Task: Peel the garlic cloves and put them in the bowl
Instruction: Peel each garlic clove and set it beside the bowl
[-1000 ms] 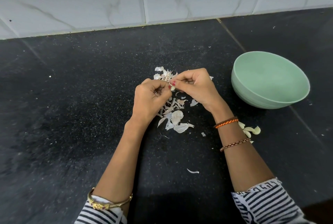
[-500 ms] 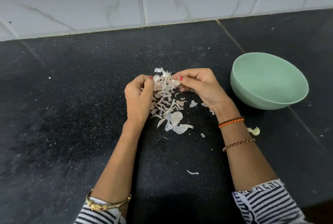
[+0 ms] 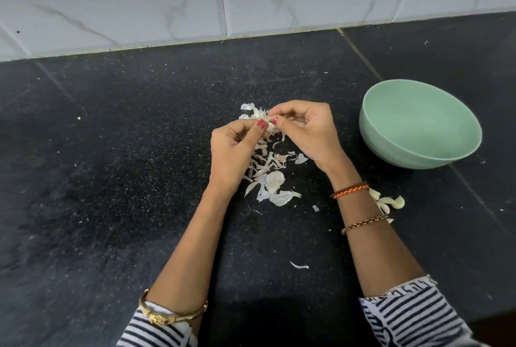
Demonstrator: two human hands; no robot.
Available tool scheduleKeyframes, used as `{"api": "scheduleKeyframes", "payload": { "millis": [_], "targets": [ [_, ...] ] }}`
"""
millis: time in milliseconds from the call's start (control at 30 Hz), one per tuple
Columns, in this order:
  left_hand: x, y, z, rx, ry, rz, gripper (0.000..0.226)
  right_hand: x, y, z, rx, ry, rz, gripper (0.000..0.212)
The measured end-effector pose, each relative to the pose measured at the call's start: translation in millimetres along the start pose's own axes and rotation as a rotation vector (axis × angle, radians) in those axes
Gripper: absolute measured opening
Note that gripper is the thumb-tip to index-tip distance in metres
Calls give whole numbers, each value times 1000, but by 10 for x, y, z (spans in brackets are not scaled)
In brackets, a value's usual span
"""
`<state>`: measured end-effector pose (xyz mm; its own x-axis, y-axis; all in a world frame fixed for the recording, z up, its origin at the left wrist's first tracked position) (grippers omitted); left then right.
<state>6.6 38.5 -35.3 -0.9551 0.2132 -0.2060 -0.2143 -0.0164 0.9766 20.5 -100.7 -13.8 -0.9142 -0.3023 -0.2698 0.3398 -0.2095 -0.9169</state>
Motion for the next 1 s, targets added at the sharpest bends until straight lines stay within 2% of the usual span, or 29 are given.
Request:
{"api": "scheduleKeyframes", "payload": {
  "millis": [400, 533, 1000],
  "targets": [
    [8, 2, 30, 49, 71, 80, 13, -4, 6, -57, 126, -27, 86, 20],
    [15, 15, 36, 32, 59, 70, 22, -6, 31, -34, 125, 4, 74, 17],
    [10, 15, 93, -5, 98, 90, 9, -4, -11, -102, 360, 98, 245, 10]
  ]
}}
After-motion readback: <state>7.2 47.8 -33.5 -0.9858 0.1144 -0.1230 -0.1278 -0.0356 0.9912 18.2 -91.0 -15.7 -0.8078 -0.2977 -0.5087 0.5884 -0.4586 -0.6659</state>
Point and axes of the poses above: each hand's wrist, its own x-axis away from the middle knuckle, its own z-axis out of the back of the hand, y = z × x, the point moved 3 cm from there along -x, towards the middle knuckle, and after that the axes turned 14 degrees about -y, right-handed, at the moved point
